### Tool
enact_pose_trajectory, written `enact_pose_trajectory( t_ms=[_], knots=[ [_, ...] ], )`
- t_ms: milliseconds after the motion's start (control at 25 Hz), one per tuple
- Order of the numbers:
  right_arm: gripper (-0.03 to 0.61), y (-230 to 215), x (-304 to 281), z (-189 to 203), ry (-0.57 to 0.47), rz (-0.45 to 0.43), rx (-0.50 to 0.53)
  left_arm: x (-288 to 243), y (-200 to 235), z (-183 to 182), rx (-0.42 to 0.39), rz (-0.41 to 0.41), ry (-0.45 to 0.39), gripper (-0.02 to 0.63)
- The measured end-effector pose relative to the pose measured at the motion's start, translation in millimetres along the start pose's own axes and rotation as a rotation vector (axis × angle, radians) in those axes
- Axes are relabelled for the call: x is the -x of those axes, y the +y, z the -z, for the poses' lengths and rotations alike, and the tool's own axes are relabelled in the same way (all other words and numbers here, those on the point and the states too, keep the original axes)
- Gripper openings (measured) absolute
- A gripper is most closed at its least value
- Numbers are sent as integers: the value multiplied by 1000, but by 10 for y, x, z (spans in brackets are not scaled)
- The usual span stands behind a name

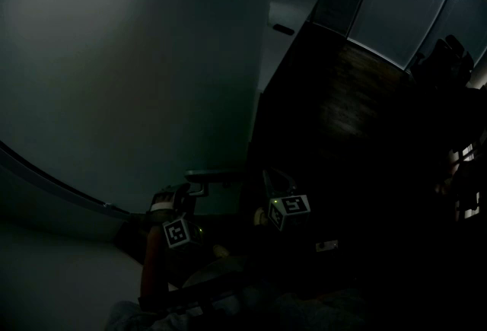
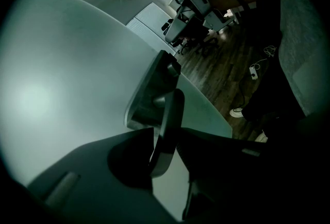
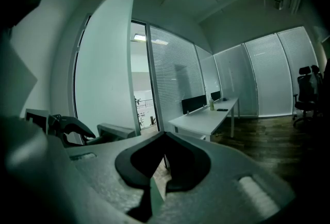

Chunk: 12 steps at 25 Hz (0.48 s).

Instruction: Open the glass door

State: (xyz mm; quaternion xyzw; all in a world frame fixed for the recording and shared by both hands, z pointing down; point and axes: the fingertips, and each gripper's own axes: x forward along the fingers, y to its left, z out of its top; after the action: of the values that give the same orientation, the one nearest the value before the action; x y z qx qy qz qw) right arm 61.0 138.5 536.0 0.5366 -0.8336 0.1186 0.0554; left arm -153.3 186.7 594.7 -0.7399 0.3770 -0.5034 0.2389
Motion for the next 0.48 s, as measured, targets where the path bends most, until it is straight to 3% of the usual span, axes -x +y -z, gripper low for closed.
enact_pose_trajectory(
  t_ms=[200,360,480],
  knots=[
    [3,58,5,15,3,-21,-31,26,15,-22,20,-27,-36,153],
    [2,90,2,15,10,-33,-40,87,-11,-37,51,1,-48,167],
    [2,91,1,14,10,-35,-42,158,-37,11,61,15,-37,243]
  ],
)
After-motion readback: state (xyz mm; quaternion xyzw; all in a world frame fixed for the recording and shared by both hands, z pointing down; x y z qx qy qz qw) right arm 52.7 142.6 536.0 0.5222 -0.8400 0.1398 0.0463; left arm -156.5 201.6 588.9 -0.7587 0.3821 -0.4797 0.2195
